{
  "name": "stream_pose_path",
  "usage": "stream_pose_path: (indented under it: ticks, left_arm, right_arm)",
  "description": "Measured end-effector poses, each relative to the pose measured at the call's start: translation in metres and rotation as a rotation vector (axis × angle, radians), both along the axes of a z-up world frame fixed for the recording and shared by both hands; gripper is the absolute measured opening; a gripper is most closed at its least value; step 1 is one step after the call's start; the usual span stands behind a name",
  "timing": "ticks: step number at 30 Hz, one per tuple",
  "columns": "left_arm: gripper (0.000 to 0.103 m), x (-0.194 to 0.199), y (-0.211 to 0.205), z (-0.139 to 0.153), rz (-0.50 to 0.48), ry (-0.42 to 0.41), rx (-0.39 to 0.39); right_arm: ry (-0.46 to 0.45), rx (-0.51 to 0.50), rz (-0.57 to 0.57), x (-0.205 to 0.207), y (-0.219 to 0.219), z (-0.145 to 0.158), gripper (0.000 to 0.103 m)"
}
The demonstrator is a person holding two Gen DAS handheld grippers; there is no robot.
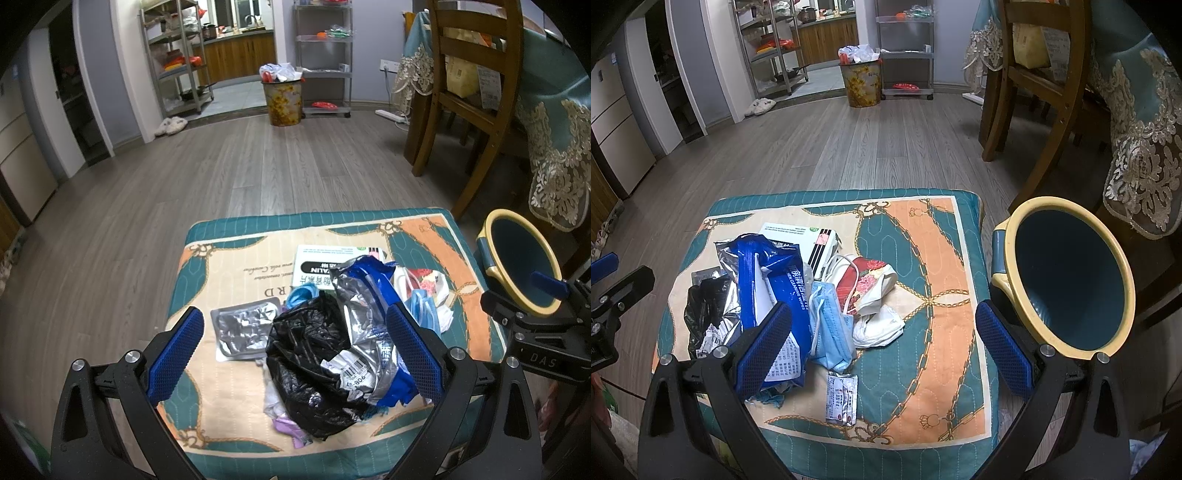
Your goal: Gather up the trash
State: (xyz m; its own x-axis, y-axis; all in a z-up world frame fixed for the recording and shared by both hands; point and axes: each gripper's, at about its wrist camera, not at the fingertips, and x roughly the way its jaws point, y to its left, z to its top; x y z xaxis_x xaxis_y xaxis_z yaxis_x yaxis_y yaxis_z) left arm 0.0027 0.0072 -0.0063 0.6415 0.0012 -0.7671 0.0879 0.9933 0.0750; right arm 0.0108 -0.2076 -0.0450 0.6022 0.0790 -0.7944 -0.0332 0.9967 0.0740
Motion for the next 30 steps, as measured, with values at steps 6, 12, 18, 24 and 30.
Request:
stream_pose_path:
  ticks: [6,12,18,24,30]
  left_arm:
    - [0.098,0.001,-0.001,-0.002,-0.004,0.005,-0.004]
    - [0.098,0.010,0.008,-0.005,0.002,0.038,-0.021]
    - [0.098,0.017,0.023,-0.010,0.012,0.072,-0.104]
    - [0.098,0.034,0.029,-0.010,0.040,0.056,-0.049]
    - [0.098,0.040,0.042,-0.008,0.082,0.058,-0.067]
  right_arm:
    - [-0.007,-0.037,0.008,0.000,0.001,-0.003,0.098]
    - [0.022,-0.055,0.022,0.006,-0.002,-0.019,0.098]
    - [0.079,0.023,0.053,0.008,-0.001,-0.028,0.098]
    - [0.062,0.100,0.158,0.006,0.021,-0.023,0.086]
    - [0.076,0.133,0.310,0.016,0.066,-0.022,0.059]
